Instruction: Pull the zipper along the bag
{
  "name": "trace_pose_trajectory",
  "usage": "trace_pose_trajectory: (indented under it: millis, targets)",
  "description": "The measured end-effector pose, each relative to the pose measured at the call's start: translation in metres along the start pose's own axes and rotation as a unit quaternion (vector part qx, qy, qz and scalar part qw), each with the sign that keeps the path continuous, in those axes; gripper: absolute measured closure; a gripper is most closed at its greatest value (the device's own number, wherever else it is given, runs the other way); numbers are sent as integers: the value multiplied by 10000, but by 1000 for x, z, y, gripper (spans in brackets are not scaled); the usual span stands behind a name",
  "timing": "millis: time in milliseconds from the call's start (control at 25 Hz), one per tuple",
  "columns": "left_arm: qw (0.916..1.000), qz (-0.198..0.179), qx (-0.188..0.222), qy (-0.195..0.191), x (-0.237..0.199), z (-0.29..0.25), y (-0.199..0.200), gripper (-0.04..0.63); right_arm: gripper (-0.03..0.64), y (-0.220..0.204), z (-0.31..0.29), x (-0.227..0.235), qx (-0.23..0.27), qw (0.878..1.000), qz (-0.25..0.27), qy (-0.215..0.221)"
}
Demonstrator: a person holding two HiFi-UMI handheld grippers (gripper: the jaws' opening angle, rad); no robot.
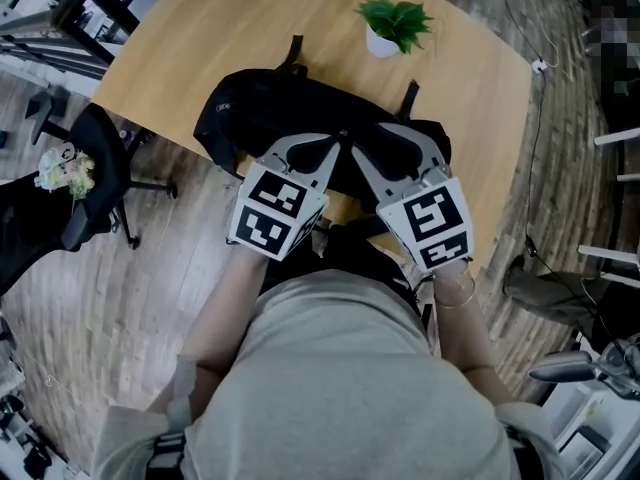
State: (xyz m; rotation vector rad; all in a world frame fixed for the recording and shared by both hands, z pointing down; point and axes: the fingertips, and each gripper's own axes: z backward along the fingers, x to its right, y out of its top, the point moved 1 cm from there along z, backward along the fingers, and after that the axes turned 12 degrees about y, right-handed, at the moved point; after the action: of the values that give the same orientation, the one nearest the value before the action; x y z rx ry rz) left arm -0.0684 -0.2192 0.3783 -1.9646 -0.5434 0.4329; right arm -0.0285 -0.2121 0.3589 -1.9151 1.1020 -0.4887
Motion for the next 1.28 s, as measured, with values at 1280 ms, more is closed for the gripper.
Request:
trace_pose_trajectory:
  millis: [1280]
  targets:
    - [9982, 248, 41, 538, -44, 9, -6, 577, 583, -26, -25, 7, -970, 9930, 680, 28]
